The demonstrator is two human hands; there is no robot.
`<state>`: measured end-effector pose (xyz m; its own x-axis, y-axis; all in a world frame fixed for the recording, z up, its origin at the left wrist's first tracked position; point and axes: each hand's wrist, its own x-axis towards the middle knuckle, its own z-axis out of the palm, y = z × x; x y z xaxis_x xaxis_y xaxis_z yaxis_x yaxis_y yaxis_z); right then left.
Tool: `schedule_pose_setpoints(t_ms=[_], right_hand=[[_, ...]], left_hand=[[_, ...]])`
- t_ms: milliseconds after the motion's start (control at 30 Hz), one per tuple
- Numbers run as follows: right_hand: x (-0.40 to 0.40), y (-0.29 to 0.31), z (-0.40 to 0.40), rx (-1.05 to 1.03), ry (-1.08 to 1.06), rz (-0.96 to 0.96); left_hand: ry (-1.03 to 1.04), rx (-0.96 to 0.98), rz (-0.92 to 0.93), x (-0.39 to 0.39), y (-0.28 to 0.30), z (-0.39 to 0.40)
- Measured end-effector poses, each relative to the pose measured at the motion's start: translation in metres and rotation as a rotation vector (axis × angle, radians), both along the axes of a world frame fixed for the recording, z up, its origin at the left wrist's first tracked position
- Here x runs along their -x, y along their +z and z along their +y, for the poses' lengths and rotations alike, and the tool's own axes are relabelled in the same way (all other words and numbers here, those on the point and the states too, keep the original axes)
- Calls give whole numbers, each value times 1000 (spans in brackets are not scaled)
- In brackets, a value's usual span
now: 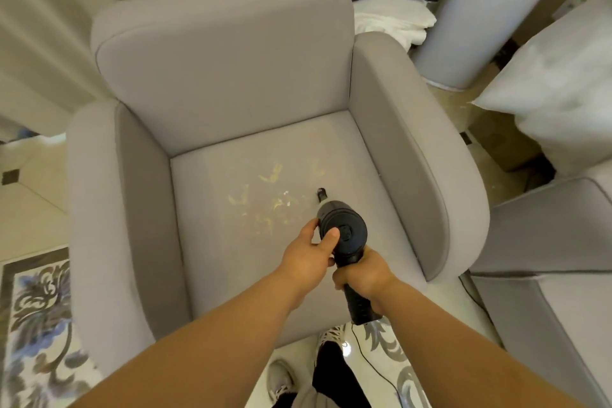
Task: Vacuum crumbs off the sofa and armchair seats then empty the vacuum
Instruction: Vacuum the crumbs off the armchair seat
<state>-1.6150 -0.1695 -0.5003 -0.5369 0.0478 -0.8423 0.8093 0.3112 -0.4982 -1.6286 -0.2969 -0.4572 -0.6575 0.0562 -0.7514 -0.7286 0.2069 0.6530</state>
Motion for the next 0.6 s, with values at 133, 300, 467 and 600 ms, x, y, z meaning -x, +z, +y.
schedule_pose_setpoints(t_ms=[133,300,467,600], right_hand=[[4,9,-21,44,62,-20],[1,15,-35,63,82,-19],[15,25,-5,-19,20,46],[42,25,24,-81,4,108]], left_hand=[[53,9,-14,-2,8,-21],[95,5,-13,-5,18,-36],[57,-70,11,15,26,-11],[40,-106,43,42,22,22]])
